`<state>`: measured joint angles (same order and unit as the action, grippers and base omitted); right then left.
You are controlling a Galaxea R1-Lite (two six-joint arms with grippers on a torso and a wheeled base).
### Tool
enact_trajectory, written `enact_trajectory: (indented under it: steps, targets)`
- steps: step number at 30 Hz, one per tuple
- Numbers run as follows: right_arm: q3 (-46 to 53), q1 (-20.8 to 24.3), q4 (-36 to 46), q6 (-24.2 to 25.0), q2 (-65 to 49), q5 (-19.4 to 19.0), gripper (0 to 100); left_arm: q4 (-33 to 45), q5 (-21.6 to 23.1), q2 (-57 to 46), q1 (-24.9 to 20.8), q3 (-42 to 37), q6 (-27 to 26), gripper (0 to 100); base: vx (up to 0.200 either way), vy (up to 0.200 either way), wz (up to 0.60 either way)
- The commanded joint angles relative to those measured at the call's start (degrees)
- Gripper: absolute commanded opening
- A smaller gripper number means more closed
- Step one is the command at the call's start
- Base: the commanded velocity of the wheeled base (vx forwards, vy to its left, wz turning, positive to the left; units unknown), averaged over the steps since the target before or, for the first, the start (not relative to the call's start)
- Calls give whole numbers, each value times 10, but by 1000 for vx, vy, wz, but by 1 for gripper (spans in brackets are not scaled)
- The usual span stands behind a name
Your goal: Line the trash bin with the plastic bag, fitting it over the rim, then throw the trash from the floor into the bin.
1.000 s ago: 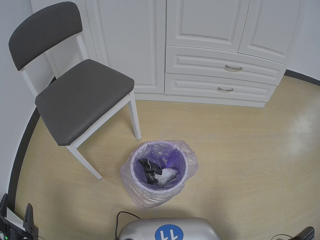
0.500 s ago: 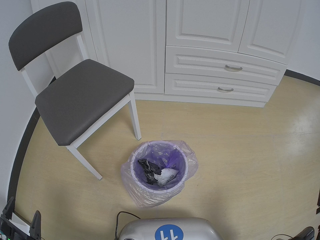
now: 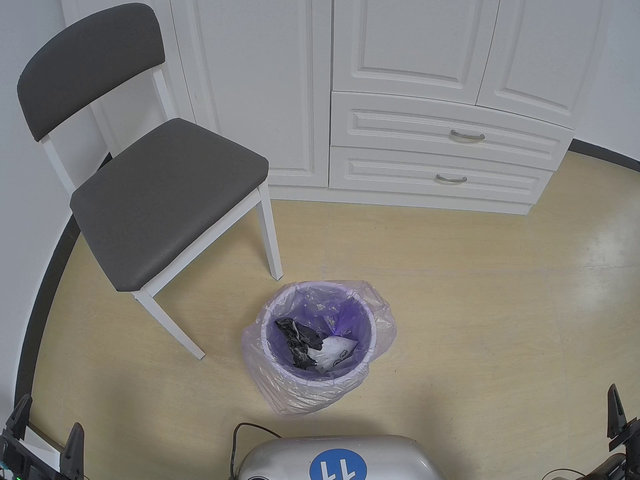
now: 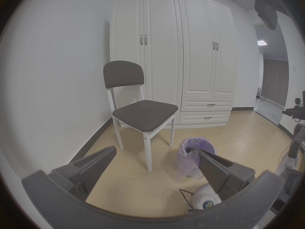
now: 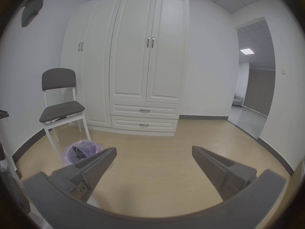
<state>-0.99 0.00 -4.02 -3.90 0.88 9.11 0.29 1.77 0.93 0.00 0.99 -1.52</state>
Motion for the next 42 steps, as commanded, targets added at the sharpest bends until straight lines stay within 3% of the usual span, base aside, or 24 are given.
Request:
enact_trajectory:
  steps: [1, 5, 8, 10, 12, 16, 18, 20, 22, 29, 34, 42]
  targets:
    - [9, 0, 0, -5, -9, -17, 100, 0, 0, -8, 0, -9, -1, 100, 0, 0, 0]
    - [9, 0, 0, -33, -9, -19, 100, 0, 0, -8, -1, -9, -1, 100, 0, 0, 0]
    - [9, 0, 5, -16, -9, -40, 100, 0, 0, -8, -1, -9, -1, 100, 0, 0, 0]
    - [9, 0, 6, 34, -9, -124, 100, 0, 0, -8, -1, -9, -1, 100, 0, 0, 0]
    - [9, 0, 7, 57, -9, -142, 100, 0, 0, -8, -1, -9, -1, 100, 0, 0, 0]
    - [8, 0, 7, 52, -9, -124, 100, 0, 0, -8, -1, -9, -1, 100, 0, 0, 0]
    - [8, 0, 7, 43, -9, -99, 100, 0, 0, -8, -1, -9, -1, 100, 0, 0, 0]
    - [8, 1, 5, 43, -9, -45, 100, 0, 0, -8, -1, -9, -1, 100, 0, 0, 0]
    - [8, 1, 3, 43, -9, -29, 100, 0, 0, -8, 0, -9, 0, 100, 0, 0, 0]
    - [10, 1, -5, 17, -9, -35, 100, 0, -1, -7, 0, -9, 2, 100, 0, 0, 0]
    - [10, 0, -1, 43, -9, -78, 100, 0, 0, -7, 0, -8, 1, 100, 0, 0, 0]
    - [10, 0, -1, 31, -9, -83, 100, 0, 0, -7, -1, -8, -3, 100, 0, 0, 0]
